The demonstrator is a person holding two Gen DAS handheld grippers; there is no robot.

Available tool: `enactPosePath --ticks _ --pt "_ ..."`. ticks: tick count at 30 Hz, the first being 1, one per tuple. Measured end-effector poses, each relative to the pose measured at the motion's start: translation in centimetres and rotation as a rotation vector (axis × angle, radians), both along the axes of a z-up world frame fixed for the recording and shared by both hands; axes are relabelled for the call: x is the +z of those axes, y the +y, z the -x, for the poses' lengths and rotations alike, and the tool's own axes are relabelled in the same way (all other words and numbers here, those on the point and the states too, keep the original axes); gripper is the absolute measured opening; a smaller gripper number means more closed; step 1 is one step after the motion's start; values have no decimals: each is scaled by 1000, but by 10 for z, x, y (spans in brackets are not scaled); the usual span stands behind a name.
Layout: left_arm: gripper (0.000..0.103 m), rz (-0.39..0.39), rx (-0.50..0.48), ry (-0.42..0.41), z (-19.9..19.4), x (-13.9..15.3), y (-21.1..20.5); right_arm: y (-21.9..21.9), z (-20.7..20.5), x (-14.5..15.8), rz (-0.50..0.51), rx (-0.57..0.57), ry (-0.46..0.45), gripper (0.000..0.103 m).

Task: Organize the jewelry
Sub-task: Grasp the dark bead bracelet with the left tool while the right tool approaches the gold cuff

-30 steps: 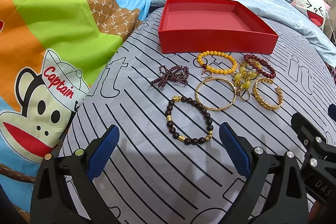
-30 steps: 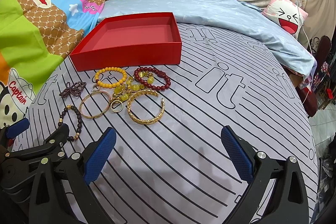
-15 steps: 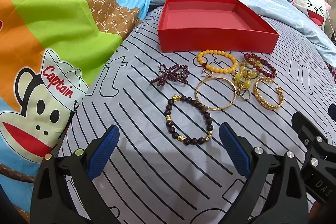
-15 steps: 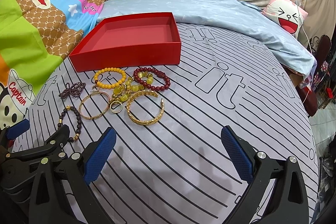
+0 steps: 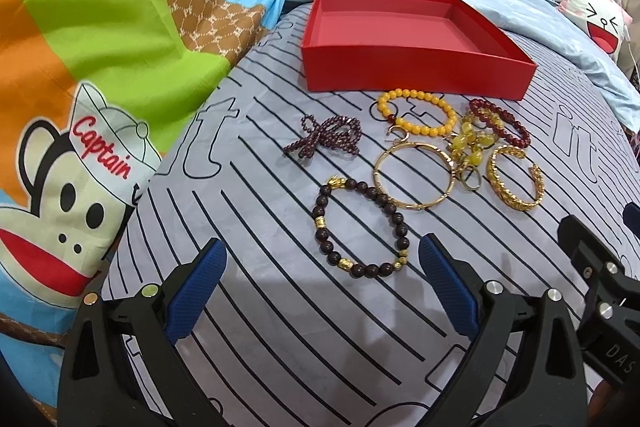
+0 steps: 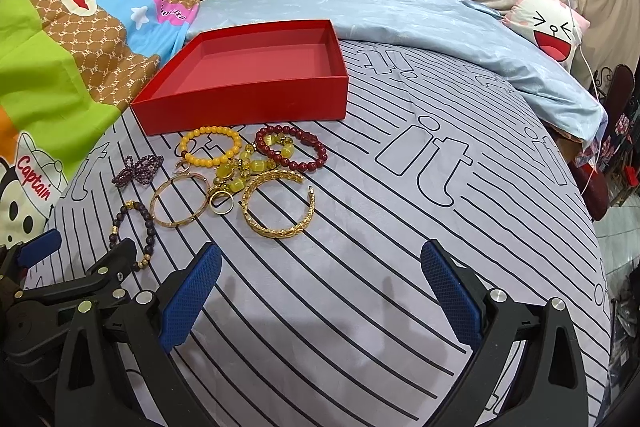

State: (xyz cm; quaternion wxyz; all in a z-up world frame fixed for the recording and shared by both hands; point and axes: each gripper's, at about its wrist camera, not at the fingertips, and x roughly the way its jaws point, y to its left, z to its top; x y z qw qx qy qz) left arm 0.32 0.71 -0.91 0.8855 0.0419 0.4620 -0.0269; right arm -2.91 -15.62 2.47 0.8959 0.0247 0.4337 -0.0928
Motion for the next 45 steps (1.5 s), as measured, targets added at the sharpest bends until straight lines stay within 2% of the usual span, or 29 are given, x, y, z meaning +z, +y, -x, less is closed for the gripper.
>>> enactPosePath --ticks 9,13,17,22,27,33,36,41,44,45 --pt "92 42 59 30 -8 -9 23 -9 -6 -7 -22 -25 20 96" --pt "92 63 50 44 -7 -12 25 -10 -7 -10 -24 -22 27 96" --pt "92 54 28 52 -11 -15 18 -12 -9 -12 -26 -24 32 96" --pt "91 49 53 68 -17 -20 23 -16 -12 -14 -27 -30 36 96" --pt "81 45 39 61 -22 -22 24 -15 -18 -17 -24 -21 41 96" --pt "63 47 -17 38 -25 -19 13 -11 -31 -22 -25 1 44 95" --pt "50 57 -41 33 -26 -18 8 -6 -40 -26 -23 21 48 95" --pt "22 82 -73 30 -28 -16 5 1 -52 -36 -20 48 73 88" --pt "10 98 -77 31 -29 -16 6 4 -57 -42 -18 59 86 82" --pt "9 103 -79 33 -29 -15 7 5 -58 -43 -20 63 87 80"
